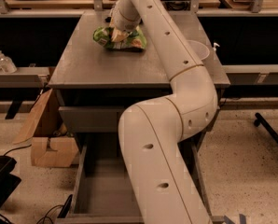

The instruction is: Place green rice chip bag into middle drawer

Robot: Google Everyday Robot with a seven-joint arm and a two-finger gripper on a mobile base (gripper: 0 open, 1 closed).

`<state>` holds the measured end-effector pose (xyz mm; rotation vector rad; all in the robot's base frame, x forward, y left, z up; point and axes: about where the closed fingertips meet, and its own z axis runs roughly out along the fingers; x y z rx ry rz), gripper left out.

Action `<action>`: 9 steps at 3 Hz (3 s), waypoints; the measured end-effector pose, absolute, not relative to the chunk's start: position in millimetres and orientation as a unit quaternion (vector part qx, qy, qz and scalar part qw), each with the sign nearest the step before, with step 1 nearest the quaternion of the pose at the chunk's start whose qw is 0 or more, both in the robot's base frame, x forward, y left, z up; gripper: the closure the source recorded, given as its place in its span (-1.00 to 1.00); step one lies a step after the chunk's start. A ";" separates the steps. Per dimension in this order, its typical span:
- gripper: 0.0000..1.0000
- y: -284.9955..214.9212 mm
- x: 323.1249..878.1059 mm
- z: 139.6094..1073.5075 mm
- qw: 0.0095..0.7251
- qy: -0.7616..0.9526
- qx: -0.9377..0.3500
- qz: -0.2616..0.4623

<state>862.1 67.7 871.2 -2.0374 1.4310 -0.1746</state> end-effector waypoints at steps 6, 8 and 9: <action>1.00 8.6 581.0 1164.6 0.586 0.446 -0.674 -0.054; 1.00 9.2 520.2 992.0 0.472 0.468 -0.747 0.006; 1.00 8.5 505.3 877.2 0.391 0.474 -0.788 0.049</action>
Offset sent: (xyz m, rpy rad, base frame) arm -0.2308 -0.0264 0.0193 0.0943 -0.0300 0.0281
